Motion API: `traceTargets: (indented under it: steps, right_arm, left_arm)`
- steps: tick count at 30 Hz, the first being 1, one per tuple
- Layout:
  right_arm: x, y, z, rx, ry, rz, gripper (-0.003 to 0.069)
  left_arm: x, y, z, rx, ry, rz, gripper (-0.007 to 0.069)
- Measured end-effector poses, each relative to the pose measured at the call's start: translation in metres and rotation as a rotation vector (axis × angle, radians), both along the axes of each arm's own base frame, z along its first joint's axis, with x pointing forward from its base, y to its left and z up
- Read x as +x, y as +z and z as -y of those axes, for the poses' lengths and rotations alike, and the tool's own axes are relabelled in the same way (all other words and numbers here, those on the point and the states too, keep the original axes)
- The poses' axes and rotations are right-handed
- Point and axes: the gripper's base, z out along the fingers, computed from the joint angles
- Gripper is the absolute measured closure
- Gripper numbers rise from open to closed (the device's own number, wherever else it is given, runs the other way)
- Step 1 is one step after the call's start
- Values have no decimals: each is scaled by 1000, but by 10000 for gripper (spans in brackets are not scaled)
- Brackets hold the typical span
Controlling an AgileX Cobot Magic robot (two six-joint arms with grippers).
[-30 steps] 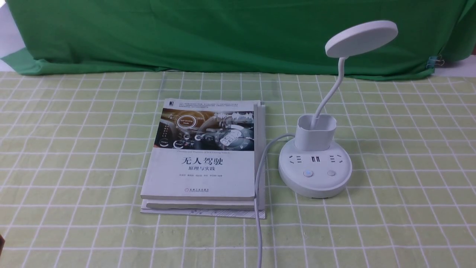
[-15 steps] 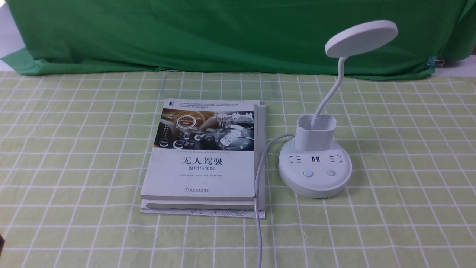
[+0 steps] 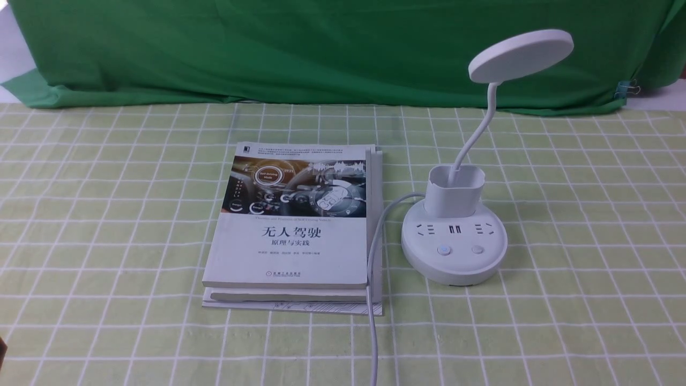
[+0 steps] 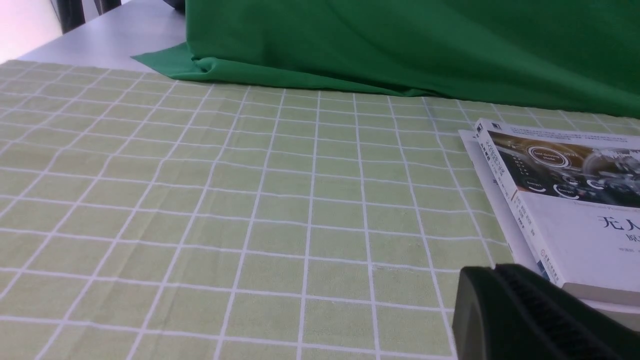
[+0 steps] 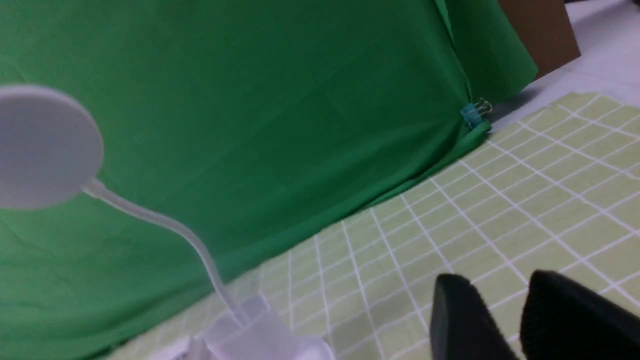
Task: Turn on the table lamp on the green coffee tablecloth with your hand.
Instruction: 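Press the button on the base of the white desk lamp with the right gripper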
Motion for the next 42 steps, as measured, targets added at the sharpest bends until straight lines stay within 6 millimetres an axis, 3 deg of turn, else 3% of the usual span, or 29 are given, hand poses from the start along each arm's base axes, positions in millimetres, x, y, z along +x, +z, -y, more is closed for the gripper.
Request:
traceTargets:
  steps: [7,10,12,13,17,21,22,28,34,35,37,42]
  right_arm:
    - [-1,7,1,70,-7,76,421]
    - [1,6,-2,53,35,6,472]
    - [4,22,-7,-26,106,-94,530]
    - [5,20,-7,-34,113,-115,535]
    - [24,64,-21,-242,294,-360,575]
    - [64,82,-38,-432,490,-671,575]
    - [65,81,-39,-441,501,-693,575]
    - [138,59,-59,-553,642,-966,617]
    - [195,40,-98,-637,747,-997,627]
    - [197,39,-100,-643,753,-995,627]
    - [224,28,-116,-663,777,-999,627]
    - [264,6,-132,-677,792,-1033,627]
  left_arm:
    - [0,0,0,0,0,0,622]
    - [0,0,0,0,0,0,622]
    - [0,0,0,0,0,0,622]
    - [0,0,0,0,0,0,622]
    - [0,0,0,0,0,0,622]
    - [0,0,0,0,0,0,622]
    - [0,0,0,0,0,0,622]
    - [0,0,0,0,0,0,622]
    - [0,0,0,0,0,0,622]
    - [0,0,0,0,0,0,622]
    - [0,0,0,0,0,0,622]
    - [0,0,0,0,0,0,622]
